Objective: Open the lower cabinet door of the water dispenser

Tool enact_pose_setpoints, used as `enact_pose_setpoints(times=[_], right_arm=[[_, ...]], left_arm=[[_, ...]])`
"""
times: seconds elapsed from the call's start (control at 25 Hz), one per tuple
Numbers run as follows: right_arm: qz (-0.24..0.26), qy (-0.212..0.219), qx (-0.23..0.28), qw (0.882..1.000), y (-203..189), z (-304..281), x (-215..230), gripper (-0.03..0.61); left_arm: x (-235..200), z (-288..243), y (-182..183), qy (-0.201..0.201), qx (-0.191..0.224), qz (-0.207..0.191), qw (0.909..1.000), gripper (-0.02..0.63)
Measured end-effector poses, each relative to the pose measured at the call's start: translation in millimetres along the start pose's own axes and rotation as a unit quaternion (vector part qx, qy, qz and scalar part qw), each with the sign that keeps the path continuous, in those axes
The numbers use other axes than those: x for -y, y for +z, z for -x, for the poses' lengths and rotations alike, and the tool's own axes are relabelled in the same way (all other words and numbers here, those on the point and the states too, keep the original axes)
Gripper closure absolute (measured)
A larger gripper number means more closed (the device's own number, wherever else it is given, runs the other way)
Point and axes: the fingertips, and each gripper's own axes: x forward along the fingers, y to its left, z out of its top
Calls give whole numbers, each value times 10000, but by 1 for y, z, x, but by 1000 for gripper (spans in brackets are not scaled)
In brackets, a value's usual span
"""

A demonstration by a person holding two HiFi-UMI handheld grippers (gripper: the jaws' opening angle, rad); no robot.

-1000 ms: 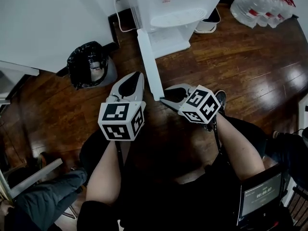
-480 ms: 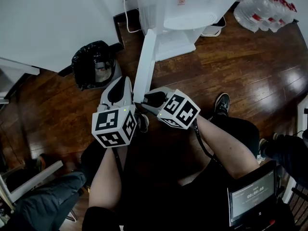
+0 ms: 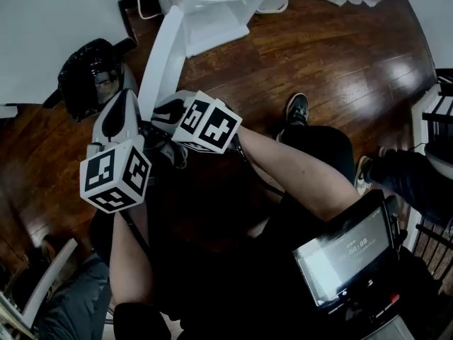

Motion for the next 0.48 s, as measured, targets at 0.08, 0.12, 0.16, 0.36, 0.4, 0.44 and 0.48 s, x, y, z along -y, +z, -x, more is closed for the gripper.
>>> enact_pose_setpoints(times=[0.08, 0.12, 0.16, 0.36, 0.4, 0.44, 0.48], right_arm=[[38, -34, -35, 10000, 3, -1, -1, 511], [17, -61, -59, 10000, 4, 0, -3, 512], [-6, -88, -77, 9999, 5, 2, -4, 515], [101, -141, -93, 9998, 12, -5, -5, 518], [113, -141, -81, 9998, 13, -7, -5, 520], [112, -147, -66, 9998, 14, -7, -5, 520], [103, -163, -54, 9998, 14, -8, -5, 520]], left_arm=[[0, 1, 0, 8, -25, -4, 10000, 591], [1, 2, -1, -3, -50, 6, 10000, 591], [3, 2, -2, -12, -70, 12, 10000, 591], [8, 0, -3, -2, -96, -87, 9999, 591], [10, 0, -3, -14, -102, -121, 9999, 591], [13, -1, -3, -39, -114, -151, 9998, 591], [17, -2, -5, -74, -133, -178, 9997, 591]])
